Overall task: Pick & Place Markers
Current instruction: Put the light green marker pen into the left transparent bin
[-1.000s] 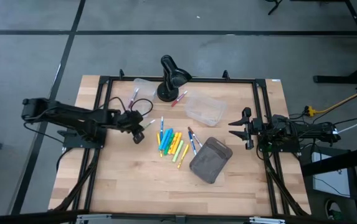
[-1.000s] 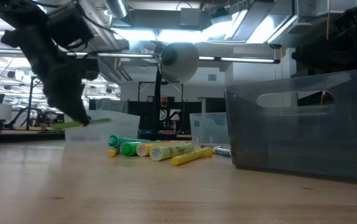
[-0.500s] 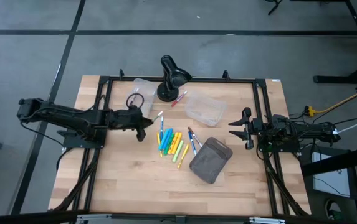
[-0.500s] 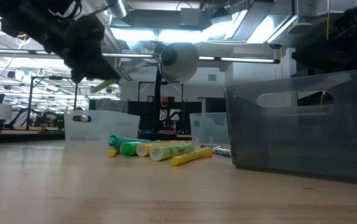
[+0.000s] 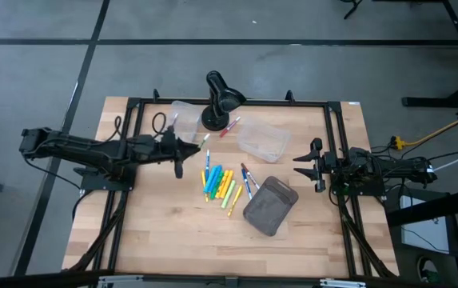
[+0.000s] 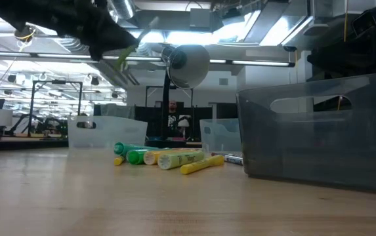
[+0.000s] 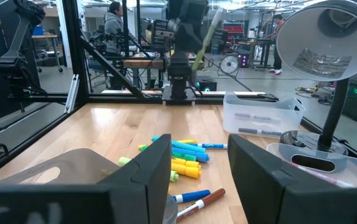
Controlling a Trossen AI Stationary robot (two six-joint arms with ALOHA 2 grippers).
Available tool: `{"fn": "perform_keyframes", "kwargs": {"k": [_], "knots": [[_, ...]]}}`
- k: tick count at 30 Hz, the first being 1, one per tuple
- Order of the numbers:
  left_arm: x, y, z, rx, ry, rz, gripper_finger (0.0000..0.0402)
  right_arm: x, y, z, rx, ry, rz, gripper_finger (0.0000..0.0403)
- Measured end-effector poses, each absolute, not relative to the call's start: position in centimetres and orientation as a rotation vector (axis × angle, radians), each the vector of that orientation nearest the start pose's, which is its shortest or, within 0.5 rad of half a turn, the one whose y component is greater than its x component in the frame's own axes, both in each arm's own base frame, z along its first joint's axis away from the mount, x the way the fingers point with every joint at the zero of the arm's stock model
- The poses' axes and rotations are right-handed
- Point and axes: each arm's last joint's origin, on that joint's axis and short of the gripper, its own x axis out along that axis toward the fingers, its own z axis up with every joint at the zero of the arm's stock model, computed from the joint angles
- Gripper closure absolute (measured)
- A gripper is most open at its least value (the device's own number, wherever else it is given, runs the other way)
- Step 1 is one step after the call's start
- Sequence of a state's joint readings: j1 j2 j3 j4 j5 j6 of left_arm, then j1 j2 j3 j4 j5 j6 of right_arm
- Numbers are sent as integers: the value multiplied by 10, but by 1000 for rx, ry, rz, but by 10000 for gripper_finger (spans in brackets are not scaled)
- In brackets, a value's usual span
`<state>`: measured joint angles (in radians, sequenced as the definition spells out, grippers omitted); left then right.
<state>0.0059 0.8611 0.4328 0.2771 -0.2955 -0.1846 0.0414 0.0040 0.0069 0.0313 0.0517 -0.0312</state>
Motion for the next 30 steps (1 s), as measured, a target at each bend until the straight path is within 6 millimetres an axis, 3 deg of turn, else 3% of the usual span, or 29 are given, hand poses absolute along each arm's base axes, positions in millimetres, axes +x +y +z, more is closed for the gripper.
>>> {"fn": "perform_keyframes", "kwargs": {"k": [23, 30], "knots": [[186, 9, 264, -89, -62, 275, 373, 97, 3, 168, -30, -34, -11, 246], [184, 13, 264, -39, -55, 425, 373, 97, 3, 169, -30, -34, -11, 246]]}}
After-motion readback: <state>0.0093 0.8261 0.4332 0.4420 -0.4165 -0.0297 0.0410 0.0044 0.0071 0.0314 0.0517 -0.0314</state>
